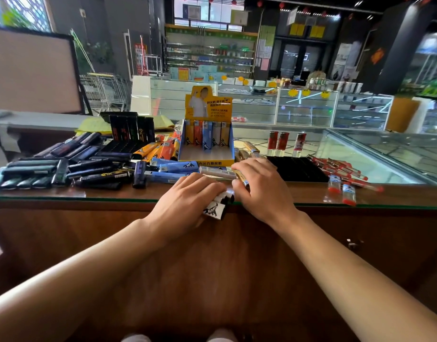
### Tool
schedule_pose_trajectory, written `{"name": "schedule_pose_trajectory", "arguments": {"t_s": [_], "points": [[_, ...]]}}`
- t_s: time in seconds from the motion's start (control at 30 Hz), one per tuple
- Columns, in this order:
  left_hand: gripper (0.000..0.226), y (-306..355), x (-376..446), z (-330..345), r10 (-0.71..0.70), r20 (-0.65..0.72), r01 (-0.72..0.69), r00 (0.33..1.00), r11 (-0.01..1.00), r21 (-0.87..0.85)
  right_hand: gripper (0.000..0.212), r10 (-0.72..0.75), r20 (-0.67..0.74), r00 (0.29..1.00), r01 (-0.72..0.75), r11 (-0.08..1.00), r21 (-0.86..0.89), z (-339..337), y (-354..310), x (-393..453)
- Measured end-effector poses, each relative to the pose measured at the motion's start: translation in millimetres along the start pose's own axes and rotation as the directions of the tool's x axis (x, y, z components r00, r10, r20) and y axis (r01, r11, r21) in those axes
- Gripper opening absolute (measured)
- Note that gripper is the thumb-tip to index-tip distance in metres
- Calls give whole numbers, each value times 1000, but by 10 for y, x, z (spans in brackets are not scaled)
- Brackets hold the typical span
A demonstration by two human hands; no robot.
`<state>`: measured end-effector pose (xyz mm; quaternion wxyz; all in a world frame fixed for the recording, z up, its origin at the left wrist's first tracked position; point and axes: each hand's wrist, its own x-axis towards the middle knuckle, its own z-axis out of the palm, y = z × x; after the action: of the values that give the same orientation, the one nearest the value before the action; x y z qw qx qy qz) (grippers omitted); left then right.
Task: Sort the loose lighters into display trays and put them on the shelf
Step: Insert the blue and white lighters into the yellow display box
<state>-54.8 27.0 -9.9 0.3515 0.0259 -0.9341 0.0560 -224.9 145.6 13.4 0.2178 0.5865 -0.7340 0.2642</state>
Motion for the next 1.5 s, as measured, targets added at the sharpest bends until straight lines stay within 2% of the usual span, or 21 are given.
{"name": "schedule_pose_trajectory", "arguments": {"t_s": [0.13,0.17,0.23,0.3,0.4,0.47,0.53,0.57,0.67,0.77,0.8,0.87,0.93,0.97,1.07,1.2,1.3,1.37,1.43,1.5], "points": [[44,20,11,-22,-7,-39,4,999,997,-83,35,-1,7,1000,1,1000,3,-6,-22,-8],[41,33,21,-51,-41,-63,32,997,990,-136,35,3,6,1000,-3,1000,9,-5,-28,-11],[38,63,58,-124,-204,-117,168,972,950,-262,35,8,1,1000,-8,999,36,-21,-50,-17],[29,100,137,-220,-440,-137,351,887,837,-420,34,-1,-21,1000,3,995,96,-57,-102,4],[17,143,272,-382,-673,-28,496,739,572,-654,30,16,-81,997,7,962,272,-124,-252,85],[10,154,308,-452,-729,88,503,679,375,-779,27,52,-121,991,4,908,420,-161,-356,149],[3,145,305,-488,-724,207,489,658,202,-849,26,91,-129,987,-10,849,528,-193,-432,217],[4,128,301,-495,-709,225,495,668,198,-846,26,105,-109,988,-24,821,570,-205,-456,249],[9,79,308,-496,-671,217,535,709,311,-785,28,79,-25,997,-48,797,603,-214,-484,331],[9,36,311,-462,-698,194,539,689,315,-781,21,93,-59,994,-39,798,602,-169,-483,386],[13,23,309,-452,-719,193,527,668,273,-805,18,130,-89,988,-45,775,631,-154,-476,398],[18,-22,310,-432,-764,233,460,601,93,-883,11,235,-129,963,-74,694,716,-132,-447,416],[18,-72,331,-425,-785,291,359,547,-95,-929,7,336,-111,935,-112,577,809,-123,-427,427],[18,-99,348,-415,-792,296,322,533,-133,-937,7,366,-87,927,-131,530,838,-119,-423,433],[15,-193,405,-357,-821,246,306,515,-92,-948,10,366,-23,930,-175,499,848,-82,-415,447],[19,-290,480,-345,-841,190,301,506,-35,-953,16,284,24,958,-192,581,791,-9,-392,485],[19,-345,536,-349,-835,119,340,537,85,-937,19,188,48,981,-166,682,712,32,-390,530],[25,-384,580,-349,-814,76,382,576,186,-905,31,146,53,988,-144,733,665,41,-390,563],[20,-424,630,-337,-780,71,405,622,243,-881,38,110,40,993,-109,736,668,41,-383,597],[16,-454,690,-333,-745,85,417,662,272,-867,36,122,8,992,-93,708,700,42,-371,646]]}}
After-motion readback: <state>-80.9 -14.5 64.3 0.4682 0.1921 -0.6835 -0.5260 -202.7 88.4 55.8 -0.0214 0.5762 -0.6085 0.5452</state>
